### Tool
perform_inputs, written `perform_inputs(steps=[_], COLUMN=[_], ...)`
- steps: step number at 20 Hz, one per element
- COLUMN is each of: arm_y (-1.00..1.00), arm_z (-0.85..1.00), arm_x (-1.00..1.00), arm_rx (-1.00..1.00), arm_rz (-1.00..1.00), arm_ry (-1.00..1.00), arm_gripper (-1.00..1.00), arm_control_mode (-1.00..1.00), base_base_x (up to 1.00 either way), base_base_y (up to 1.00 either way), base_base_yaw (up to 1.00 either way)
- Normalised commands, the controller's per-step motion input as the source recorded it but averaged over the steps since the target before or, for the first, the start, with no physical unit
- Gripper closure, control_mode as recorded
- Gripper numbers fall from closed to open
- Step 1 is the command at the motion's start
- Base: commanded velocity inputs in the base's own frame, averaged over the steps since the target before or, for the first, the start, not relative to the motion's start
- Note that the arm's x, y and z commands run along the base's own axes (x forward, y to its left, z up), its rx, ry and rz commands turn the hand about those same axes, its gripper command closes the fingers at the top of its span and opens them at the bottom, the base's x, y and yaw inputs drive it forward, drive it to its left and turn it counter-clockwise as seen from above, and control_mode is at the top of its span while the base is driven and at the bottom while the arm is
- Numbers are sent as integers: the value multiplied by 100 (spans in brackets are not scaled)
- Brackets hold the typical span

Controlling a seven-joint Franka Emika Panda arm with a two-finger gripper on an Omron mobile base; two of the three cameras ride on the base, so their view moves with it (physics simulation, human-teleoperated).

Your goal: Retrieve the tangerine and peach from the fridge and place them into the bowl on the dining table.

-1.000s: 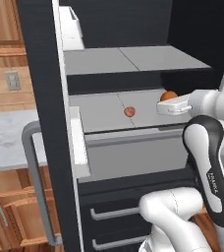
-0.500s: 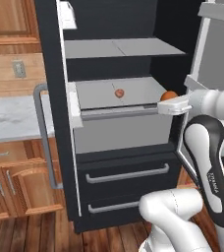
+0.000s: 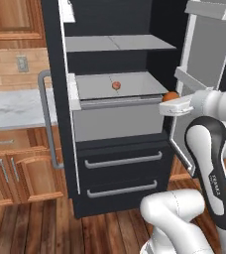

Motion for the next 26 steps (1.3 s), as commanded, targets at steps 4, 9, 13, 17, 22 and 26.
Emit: perform_inputs(steps=[4,9,13,17,22,26], arm_y=[0,0,0,0,0,0], arm_z=[0,0,0,0,0,0], arm_x=[0,0,0,0,0,0], arm_rx=[0,0,0,0,0,0], arm_rz=[0,0,0,0,0,0], arm_ry=[0,0,0,0,0,0], arm_gripper=[100,100,100,100,100,100], arm_control_mode=[100,100,100,100,100,100], base_base_x=[-18,-1,0,0,-12,-16], base_base_y=[26,65,68,61,53,33], base_base_yaw=[-16,-55,-66,-69,-68,-69])
